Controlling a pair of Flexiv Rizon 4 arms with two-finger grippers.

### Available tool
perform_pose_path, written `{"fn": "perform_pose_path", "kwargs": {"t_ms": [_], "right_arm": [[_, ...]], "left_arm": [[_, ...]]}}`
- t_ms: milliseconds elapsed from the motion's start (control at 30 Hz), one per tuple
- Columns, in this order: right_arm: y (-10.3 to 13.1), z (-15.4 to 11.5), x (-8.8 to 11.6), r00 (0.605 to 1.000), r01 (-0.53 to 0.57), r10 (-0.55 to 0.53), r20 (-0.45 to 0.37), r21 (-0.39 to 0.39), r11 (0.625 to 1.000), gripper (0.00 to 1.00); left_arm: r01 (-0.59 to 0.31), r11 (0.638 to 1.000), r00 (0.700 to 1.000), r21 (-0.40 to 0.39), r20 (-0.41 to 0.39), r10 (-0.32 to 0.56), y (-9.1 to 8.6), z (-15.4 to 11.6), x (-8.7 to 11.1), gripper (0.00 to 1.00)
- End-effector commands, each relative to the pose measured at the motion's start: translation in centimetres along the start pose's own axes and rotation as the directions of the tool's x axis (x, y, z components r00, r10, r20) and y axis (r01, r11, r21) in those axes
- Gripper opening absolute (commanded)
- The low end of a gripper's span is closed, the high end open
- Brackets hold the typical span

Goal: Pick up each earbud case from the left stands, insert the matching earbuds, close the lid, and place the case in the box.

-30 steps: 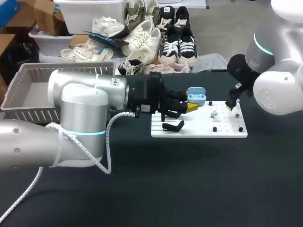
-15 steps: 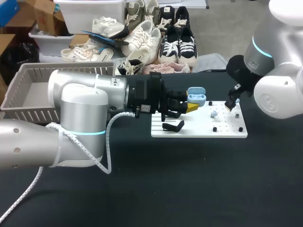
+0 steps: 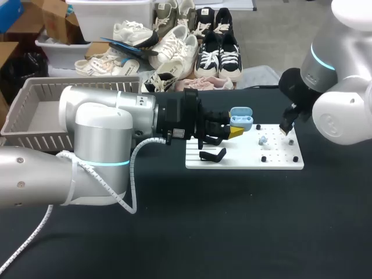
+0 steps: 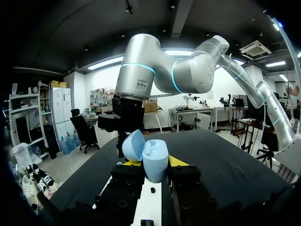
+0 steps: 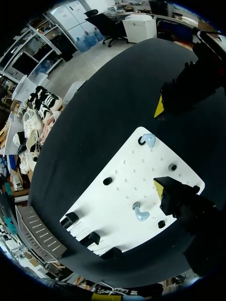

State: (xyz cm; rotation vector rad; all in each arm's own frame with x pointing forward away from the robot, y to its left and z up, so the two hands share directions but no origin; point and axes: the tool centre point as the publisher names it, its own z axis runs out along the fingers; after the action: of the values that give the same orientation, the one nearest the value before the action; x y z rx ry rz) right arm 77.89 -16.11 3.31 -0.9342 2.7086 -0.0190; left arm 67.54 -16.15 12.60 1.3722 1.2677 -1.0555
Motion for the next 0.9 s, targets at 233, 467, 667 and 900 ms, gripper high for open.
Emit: {"fn": "perform_pose_path", "kwargs": {"t_ms": [233, 467, 667, 900], "right_arm": [[-0.17, 0.51, 0.01, 1.0, -0.021, 0.021, -0.001, -0.008, 1.0, 0.69], [-0.27, 0.89, -0.18, 0.999, -0.032, 0.032, -0.006, -0.012, 0.999, 0.5], [-0.41, 0.94, -0.38, 0.999, -0.037, 0.037, -0.011, -0.011, 0.999, 0.47], [-0.53, 1.07, -0.59, 0.999, -0.042, 0.042, -0.014, -0.01, 0.999, 0.46]], "left_arm": [[-0.002, 1.0, 1.0, -0.002, 0.003, 0.002, -0.04, 0.0, 0.07, 0.0], [-0.002, 1.0, 1.0, -0.002, 0.003, 0.002, -0.04, 0.0, 0.07, 0.0], [-0.002, 1.0, 1.0, -0.002, 0.003, 0.002, -0.04, 0.0, 0.07, 0.0], [-0.002, 1.0, 1.0, -0.002, 0.003, 0.002, -0.04, 0.0, 0.07, 0.0]]}}
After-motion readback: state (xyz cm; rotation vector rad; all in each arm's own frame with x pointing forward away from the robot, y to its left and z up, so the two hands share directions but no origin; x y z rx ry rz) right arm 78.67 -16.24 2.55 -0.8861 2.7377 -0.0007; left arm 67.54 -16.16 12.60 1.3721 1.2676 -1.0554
